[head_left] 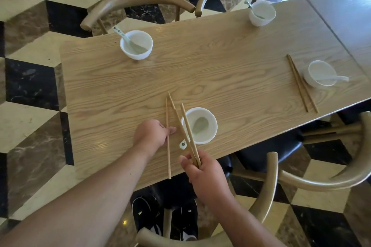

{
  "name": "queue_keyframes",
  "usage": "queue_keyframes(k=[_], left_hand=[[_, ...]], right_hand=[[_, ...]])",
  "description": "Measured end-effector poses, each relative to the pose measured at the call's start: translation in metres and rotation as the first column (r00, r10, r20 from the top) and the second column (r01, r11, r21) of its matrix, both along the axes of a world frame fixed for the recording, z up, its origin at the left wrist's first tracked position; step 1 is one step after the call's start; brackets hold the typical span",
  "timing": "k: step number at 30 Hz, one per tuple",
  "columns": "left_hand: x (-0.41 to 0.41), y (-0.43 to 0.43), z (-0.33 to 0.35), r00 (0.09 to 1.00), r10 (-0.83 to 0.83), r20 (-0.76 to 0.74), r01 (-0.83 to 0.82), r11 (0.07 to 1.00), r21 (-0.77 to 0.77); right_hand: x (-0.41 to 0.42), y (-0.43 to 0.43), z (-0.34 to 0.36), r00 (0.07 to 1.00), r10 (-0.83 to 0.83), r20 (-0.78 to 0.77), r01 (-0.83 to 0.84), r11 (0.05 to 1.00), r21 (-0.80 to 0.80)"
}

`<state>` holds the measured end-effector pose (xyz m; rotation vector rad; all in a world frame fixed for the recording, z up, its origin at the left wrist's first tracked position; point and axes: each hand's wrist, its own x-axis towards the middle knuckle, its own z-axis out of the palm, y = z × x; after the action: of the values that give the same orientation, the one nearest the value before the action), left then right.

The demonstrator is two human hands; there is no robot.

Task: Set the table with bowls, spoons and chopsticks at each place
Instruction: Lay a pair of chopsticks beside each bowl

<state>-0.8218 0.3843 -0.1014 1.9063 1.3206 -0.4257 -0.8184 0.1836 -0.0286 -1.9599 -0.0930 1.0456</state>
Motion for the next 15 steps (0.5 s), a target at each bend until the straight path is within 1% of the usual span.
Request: queue_keyframes(k=[2, 7, 12, 15], left_hand=[[0.001, -0.001, -0.003, 0.998, 0.056, 0.008, -0.056, 0.998, -0.027], [0.004, -0.004, -0.008, 0.962, 0.265, 0.072, -0.247, 0.949, -0.197], [0.004, -0.014, -0.009, 0.899, 0.426, 0.105, -0.358, 0.851, -0.383], [0.005, -0.017, -0.011, 0.877, 0.466, 0.118, -0.379, 0.822, -0.425]], right_hand=[[0.005, -0.001, 0.004, 1.0, -0.01, 0.003, 0.01, 1.0, 0.014], [0.018, -0.006, 0.009, 0.999, -0.05, 0.0, 0.05, 0.998, 0.024], [0.032, -0.014, 0.011, 0.995, -0.094, 0.035, 0.093, 0.995, 0.023], [0.039, -0.018, 0.012, 0.992, -0.121, 0.04, 0.121, 0.993, 0.014]])
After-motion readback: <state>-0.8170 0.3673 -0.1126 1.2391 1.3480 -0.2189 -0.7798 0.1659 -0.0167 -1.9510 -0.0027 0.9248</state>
